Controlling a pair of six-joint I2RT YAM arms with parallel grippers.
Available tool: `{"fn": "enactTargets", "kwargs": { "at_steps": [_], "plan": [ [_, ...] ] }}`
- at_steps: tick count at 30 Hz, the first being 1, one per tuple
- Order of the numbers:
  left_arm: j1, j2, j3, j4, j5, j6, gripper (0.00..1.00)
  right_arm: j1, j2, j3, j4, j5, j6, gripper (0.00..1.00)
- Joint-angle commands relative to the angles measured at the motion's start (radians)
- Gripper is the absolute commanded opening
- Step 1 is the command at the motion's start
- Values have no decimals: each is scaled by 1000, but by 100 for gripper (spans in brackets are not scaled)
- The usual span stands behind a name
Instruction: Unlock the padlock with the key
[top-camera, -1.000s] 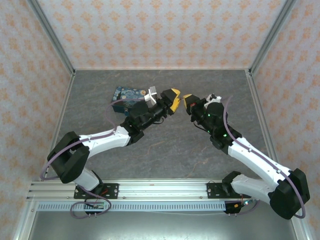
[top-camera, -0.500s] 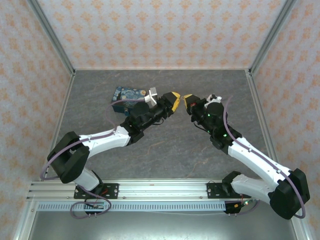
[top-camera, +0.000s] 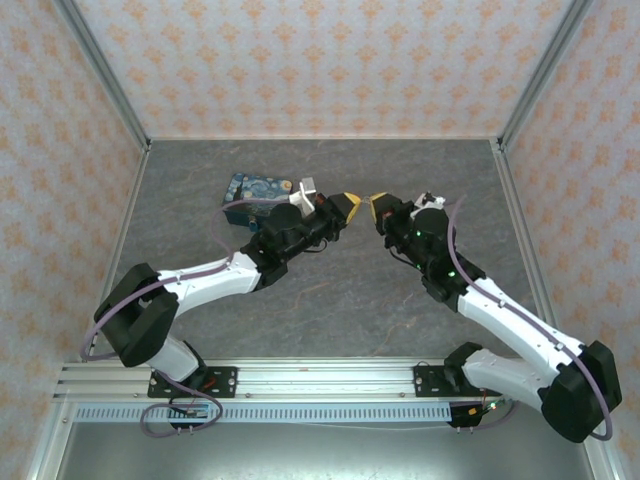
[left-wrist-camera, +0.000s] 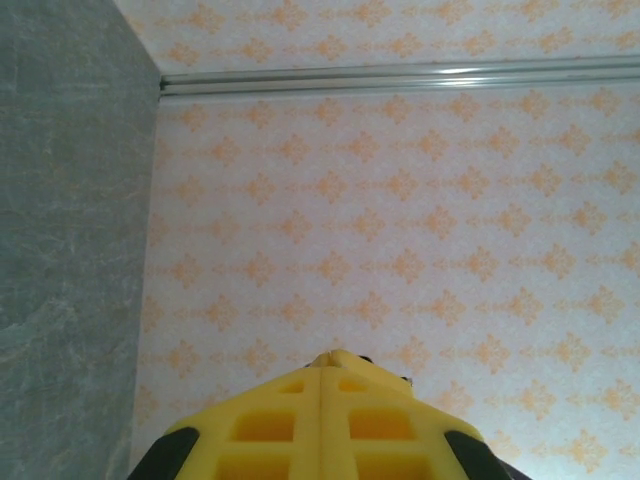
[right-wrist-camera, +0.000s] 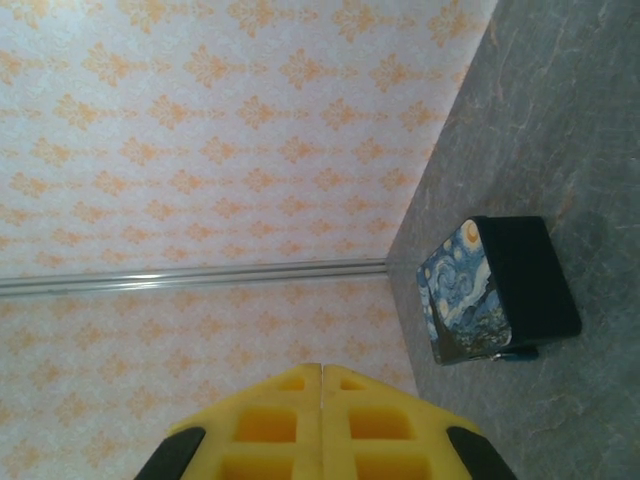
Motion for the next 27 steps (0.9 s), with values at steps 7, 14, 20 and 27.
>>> {"fn": "enactTargets", "kwargs": {
  "at_steps": [7,14,20,27],
  "plan": [
    [73,-176,116,-454,153,436,0,-133,-186,-71,-141,-207,-460,51],
    [91,-247,328,-1017,244,893,0,-220,-190,-39,-134,-687,-773,58],
    [97,-260,451,-1222,300,1121,0,-215,-107,13,-19,-938,-779,59],
    [101,-241,510,-1268,386,1178,0,-121,-32,62,91,-964,-789,56]
  ]
}}
